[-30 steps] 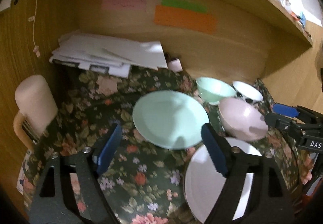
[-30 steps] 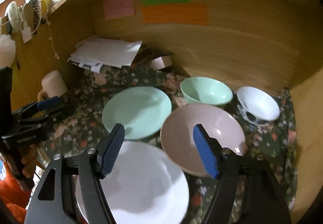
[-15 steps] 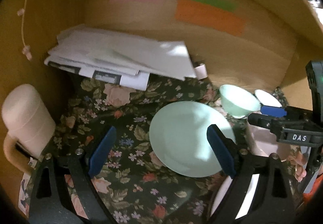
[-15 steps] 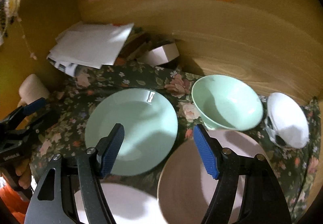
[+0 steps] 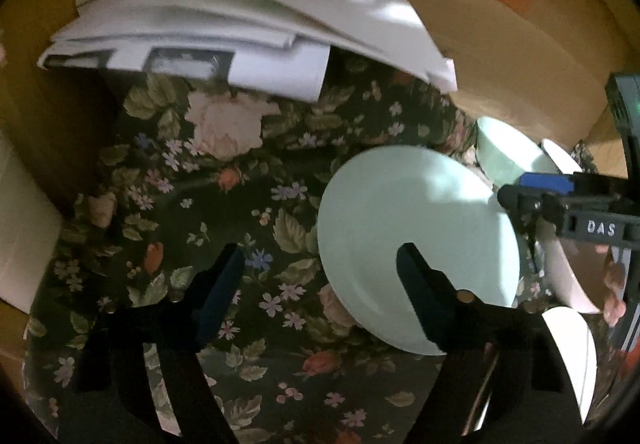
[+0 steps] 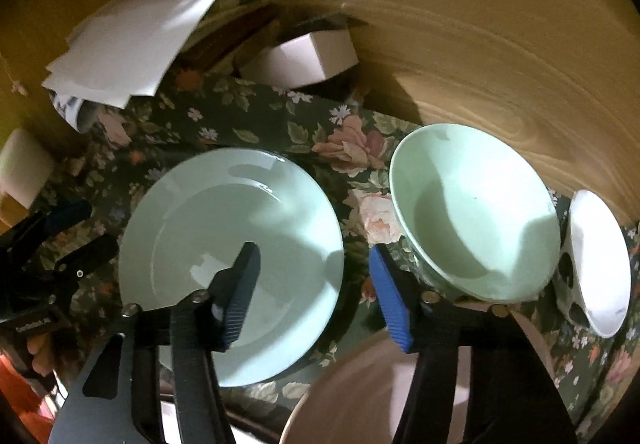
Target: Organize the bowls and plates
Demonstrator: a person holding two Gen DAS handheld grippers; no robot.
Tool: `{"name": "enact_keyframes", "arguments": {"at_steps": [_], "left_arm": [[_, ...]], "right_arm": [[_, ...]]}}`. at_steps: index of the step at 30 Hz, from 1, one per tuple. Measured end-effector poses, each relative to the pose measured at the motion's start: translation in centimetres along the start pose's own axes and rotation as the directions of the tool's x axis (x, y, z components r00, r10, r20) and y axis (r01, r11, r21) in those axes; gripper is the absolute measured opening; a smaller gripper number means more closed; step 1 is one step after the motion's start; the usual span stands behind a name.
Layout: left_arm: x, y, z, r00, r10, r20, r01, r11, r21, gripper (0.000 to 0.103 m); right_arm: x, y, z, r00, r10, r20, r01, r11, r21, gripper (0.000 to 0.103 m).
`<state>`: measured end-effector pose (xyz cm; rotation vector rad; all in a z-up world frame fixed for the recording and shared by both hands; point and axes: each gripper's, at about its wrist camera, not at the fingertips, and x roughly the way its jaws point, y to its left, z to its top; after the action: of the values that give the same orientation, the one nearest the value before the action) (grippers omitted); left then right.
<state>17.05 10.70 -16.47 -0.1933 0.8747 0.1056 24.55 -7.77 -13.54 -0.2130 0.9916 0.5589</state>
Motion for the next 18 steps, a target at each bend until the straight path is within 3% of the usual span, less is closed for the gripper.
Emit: {"name": "enact_keyframes", "arguments": {"at_steps": [14, 18], "left_arm": [[2.4, -0.7, -0.5, 0.996, -0.059, -0.070, 0.061, 0.998, 0.027, 0.044], [3.3, -1.0, -0.6, 0.992, -0.077, -0.095, 0.080, 0.996, 0.029, 0.038]], "right_arm": [[4.2, 0.2, 1.7, 0.980, -0.033, -0.194, 0.025, 0.999, -0.039, 0.037], [5.1, 0.3, 2.2, 0.977, -0.011, -0.214, 0.005, 1.000, -0.030, 0.033]]}}
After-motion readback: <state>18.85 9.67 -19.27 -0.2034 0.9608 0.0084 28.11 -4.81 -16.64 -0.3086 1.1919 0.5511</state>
